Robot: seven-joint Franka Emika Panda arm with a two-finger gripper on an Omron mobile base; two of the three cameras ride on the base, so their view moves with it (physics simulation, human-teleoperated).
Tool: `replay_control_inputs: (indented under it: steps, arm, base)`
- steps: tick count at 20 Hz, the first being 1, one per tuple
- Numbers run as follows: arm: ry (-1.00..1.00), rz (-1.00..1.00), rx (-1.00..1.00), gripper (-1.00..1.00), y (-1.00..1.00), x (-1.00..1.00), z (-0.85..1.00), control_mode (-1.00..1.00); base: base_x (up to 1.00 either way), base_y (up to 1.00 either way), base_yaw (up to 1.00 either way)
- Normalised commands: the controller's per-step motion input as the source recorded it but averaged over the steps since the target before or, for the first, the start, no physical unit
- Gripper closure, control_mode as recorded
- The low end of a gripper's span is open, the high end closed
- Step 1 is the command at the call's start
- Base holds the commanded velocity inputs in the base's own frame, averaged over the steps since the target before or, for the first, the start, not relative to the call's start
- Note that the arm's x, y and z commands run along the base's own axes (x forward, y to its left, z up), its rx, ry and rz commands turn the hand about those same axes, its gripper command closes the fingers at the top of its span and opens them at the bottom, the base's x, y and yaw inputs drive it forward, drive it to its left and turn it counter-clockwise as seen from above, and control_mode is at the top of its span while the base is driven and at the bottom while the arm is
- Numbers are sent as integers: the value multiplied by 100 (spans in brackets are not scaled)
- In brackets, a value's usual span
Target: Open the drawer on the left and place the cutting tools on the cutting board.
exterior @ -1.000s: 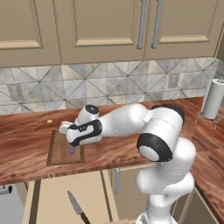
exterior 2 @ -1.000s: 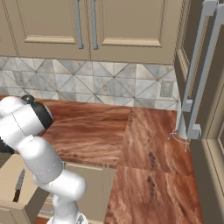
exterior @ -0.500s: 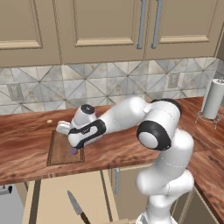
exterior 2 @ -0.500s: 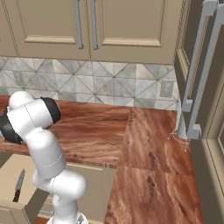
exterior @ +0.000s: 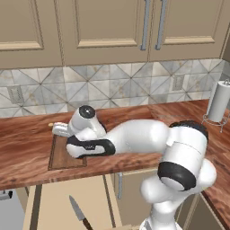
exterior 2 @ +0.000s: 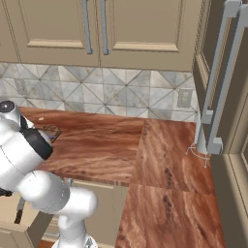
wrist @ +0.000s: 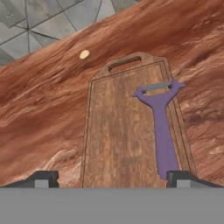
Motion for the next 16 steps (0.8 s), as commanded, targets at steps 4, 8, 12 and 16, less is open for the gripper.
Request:
replay_control_inputs:
  steps: [4, 8, 12, 16]
  arm:
    - [-7, 0, 1, -100, -7, -100, 2, -100]
    - [0, 0, 2, -100, -17, -100, 0, -100]
    - [19, 0, 8, -100, -26, -94, 2, -100]
    - [46, 3, 1, -100, -6, -55, 0, -100]
  base:
    - [0, 0, 0]
    - [0, 0, 0]
    - [0, 0, 0]
    - [0, 0, 0]
